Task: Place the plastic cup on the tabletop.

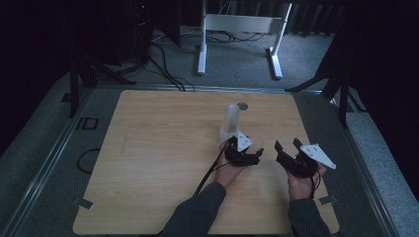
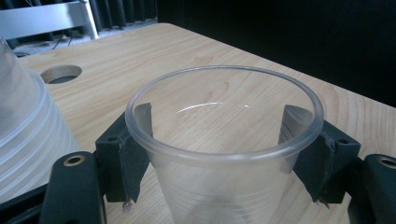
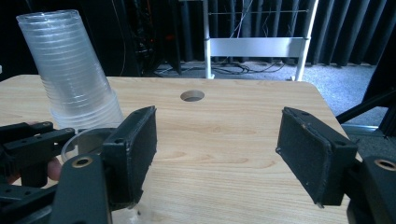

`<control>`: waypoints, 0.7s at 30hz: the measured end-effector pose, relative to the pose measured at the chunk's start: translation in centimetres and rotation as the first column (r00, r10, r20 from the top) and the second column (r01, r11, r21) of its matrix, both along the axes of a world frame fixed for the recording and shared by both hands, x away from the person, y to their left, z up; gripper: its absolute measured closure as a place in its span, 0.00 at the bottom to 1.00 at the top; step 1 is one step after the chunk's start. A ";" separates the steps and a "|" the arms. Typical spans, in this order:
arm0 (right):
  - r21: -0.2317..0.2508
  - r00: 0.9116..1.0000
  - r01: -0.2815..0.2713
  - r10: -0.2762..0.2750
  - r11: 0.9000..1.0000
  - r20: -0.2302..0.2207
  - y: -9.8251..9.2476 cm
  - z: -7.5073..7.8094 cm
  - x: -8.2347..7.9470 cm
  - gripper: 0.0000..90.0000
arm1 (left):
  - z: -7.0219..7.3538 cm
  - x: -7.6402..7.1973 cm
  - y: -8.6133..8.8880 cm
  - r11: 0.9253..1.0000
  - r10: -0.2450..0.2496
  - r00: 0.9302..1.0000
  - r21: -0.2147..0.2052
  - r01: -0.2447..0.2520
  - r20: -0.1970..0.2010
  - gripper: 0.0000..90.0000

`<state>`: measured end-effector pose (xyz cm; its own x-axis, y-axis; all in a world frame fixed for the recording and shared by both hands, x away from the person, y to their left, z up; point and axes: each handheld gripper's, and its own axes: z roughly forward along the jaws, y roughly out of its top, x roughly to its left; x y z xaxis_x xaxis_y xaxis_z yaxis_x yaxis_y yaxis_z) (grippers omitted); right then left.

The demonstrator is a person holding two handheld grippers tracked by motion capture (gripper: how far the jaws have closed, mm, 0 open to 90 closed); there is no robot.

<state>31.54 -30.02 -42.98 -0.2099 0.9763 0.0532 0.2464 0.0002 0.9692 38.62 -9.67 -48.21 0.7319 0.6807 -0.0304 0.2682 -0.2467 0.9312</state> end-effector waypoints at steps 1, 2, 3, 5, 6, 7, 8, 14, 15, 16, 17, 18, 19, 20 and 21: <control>0.000 1.000 0.000 0.000 1.000 0.000 0.0 0.0 0.0 0.31 | 0.0 0.0 0.0 1.000 -0.004 1.000 0.002 0.004 -0.005 0.28; 0.000 1.000 0.000 0.000 1.000 0.000 0.0 0.0 0.0 0.31 | 0.0 0.0 0.0 1.000 -0.008 1.000 0.007 0.008 -0.008 0.27; 0.000 1.000 0.000 0.000 1.000 0.000 0.0 0.0 0.0 0.31 | 0.0 0.0 0.0 1.000 -0.008 1.000 0.010 0.008 -0.009 0.27; 0.000 1.000 0.001 -0.001 1.000 -0.001 0.0 0.0 0.0 0.31 | -0.1 -0.1 0.0 1.000 -0.009 1.000 0.012 0.009 -0.015 0.24; 0.000 1.000 0.001 -0.001 1.000 -0.002 0.1 0.0 0.0 0.31 | -0.1 -0.1 0.1 1.000 -0.006 1.000 0.016 0.006 -0.017 0.23; 0.000 1.000 0.001 -0.001 1.000 -0.002 0.1 0.0 0.0 0.31 | -0.1 -0.1 0.1 1.000 -0.010 1.000 0.013 0.010 -0.021 0.22; 0.001 1.000 0.001 -0.001 1.000 -0.002 0.1 0.0 0.0 0.31 | -0.1 -0.1 0.2 1.000 -0.011 1.000 0.012 0.011 -0.026 0.21; -0.001 1.000 0.001 -0.001 1.000 -0.002 0.1 -0.1 0.0 0.31 | -0.1 -0.2 0.2 1.000 -0.016 0.999 0.025 0.017 -0.036 0.17; -0.002 1.000 0.002 -0.002 1.000 -0.001 0.1 -0.1 0.0 0.31 | -0.1 -0.2 0.2 0.999 -0.020 0.999 0.027 0.021 -0.039 0.17; -0.001 1.000 0.001 -0.001 1.000 -0.001 0.1 -0.1 0.0 0.31 | -0.1 -0.2 0.2 0.999 -0.024 0.999 0.026 0.025 -0.042 0.17; -0.001 1.000 0.002 -0.002 1.000 -0.001 0.1 -0.1 0.0 0.31 | -0.2 -0.3 0.2 0.999 -0.026 0.999 0.029 0.027 -0.044 0.16; -0.001 1.000 0.002 -0.002 1.000 0.000 0.1 -0.1 0.0 0.31 | -0.2 -0.3 0.2 0.999 -0.026 0.999 0.029 0.028 -0.047 0.16; -0.001 1.000 0.001 -0.001 1.000 -0.001 0.1 -0.1 0.0 0.31 | -0.2 -0.2 0.3 0.999 -0.034 0.998 0.024 0.036 -0.057 0.16; -0.002 1.000 0.002 -0.002 1.000 0.000 0.1 -0.1 0.0 0.31 | -0.3 -0.2 0.3 0.999 -0.038 0.997 0.029 0.040 -0.061 0.15; -0.001 1.000 0.002 -0.002 1.000 -0.001 0.1 -0.1 0.0 0.31 | -0.3 -0.2 0.3 0.999 -0.041 0.997 0.030 0.043 -0.064 0.14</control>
